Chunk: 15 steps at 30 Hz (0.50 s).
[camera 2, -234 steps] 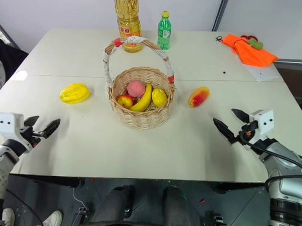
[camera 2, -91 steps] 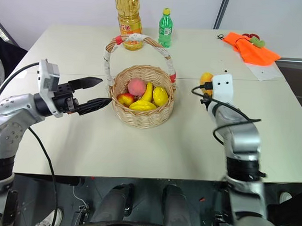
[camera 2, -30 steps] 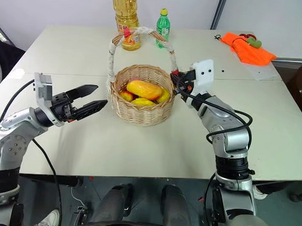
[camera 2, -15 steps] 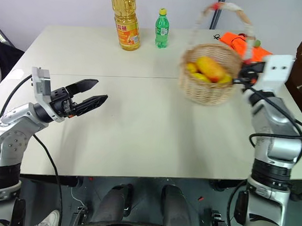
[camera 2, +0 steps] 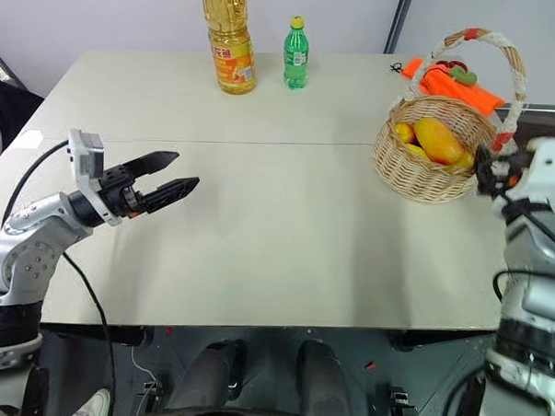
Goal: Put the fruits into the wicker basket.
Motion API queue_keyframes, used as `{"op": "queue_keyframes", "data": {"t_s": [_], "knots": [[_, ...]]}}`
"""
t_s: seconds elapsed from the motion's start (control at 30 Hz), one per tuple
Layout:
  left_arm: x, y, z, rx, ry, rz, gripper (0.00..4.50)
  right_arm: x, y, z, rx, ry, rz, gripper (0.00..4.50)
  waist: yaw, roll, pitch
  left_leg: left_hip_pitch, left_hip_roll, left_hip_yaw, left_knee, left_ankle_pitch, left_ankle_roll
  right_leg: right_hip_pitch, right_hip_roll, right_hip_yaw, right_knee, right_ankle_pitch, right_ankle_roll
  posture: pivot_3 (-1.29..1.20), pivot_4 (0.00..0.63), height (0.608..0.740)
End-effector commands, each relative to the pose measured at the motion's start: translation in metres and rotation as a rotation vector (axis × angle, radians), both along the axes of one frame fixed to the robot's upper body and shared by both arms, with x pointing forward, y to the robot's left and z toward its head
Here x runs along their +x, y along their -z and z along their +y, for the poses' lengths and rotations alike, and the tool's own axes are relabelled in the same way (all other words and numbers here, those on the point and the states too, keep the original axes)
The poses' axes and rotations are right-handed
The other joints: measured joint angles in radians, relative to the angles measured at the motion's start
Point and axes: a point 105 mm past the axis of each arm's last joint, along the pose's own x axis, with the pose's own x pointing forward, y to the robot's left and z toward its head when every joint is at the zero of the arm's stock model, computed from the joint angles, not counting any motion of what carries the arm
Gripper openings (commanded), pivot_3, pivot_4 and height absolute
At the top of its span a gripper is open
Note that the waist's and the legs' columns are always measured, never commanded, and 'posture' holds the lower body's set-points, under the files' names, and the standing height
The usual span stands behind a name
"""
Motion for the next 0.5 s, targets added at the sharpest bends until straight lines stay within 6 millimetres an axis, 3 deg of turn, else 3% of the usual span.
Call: {"op": "queue_keyframes", "data": {"t_s": [0.03,0.13,0.3,0.5], "knots": [[0.001,0.006,0.033,0.043,-0.163,-0.024,4.5,-0.019,-0.01,0.023,-0.067,-0.185,-0.021,3.28,-0.002,0.0,0.0,0.001,0.0,0.0,0.0,0.0,0.0,0.0,0.0,0.0,0.0,0.0,0.0,0.0,0.15,0.74],[-0.001,0.027,0.067,0.077,-0.328,0.002,4.5,-0.03,0.006,0.053,-0.056,-0.363,0.038,3.28,-0.009,0.0,0.0,0.005,0.002,0.003,-0.001,-0.001,0.001,0.002,0.002,0.003,0.0,-0.002,-0.003,0.0,0.15,0.74],[-0.014,0.048,0.1,0.088,-0.483,0.031,4.5,-0.029,0.02,0.091,-0.016,-0.539,0.069,3.28,-0.001,-0.001,0.0,0.009,0.005,0.005,-0.001,-0.001,0.001,0.004,0.004,0.004,0.0,-0.003,-0.004,0.0,0.15,0.74],[-0.028,0.059,0.11,0.091,-0.527,0.052,4.5,-0.017,0.032,0.111,-0.005,-0.606,0.1,3.28,0.004,-0.001,0.0,0.008,0.006,0.005,-0.001,-0.001,0.001,0.005,0.002,0.004,-0.003,-0.002,-0.008,0.0,0.15,0.74]]}}
